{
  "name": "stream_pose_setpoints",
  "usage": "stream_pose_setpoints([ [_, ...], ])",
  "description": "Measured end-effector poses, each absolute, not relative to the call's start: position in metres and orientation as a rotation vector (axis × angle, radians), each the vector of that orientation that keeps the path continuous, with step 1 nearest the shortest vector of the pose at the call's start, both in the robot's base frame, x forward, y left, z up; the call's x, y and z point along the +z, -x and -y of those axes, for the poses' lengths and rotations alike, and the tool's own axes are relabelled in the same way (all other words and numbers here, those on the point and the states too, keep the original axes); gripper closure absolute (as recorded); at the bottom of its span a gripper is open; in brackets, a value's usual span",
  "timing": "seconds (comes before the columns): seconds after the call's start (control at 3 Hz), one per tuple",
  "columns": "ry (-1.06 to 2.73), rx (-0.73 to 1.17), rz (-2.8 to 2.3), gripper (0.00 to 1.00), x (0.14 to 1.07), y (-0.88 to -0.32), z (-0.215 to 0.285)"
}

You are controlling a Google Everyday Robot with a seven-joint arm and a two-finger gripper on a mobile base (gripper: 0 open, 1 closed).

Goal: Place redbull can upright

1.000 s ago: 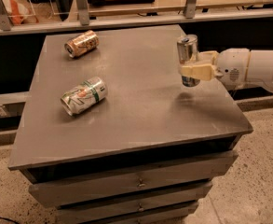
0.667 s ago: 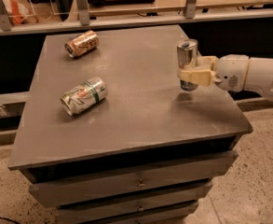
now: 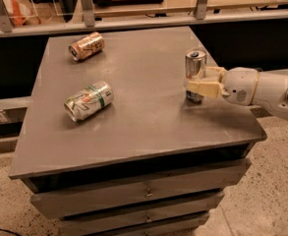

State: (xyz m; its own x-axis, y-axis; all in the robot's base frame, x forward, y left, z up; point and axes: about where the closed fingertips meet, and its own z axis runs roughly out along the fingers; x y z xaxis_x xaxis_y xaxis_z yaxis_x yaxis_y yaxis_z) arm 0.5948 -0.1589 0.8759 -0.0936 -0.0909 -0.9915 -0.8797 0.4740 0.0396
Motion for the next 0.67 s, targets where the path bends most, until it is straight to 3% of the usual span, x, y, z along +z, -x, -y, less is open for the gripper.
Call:
stream_pose_setpoints([
  [0.33,0.875,0.843,-1.501,1.0,0.8704,-0.5967,0.1566],
  [0.67,0.873,0.853,-1.485,0.83,0.8661,-0.5989,0.1549],
])
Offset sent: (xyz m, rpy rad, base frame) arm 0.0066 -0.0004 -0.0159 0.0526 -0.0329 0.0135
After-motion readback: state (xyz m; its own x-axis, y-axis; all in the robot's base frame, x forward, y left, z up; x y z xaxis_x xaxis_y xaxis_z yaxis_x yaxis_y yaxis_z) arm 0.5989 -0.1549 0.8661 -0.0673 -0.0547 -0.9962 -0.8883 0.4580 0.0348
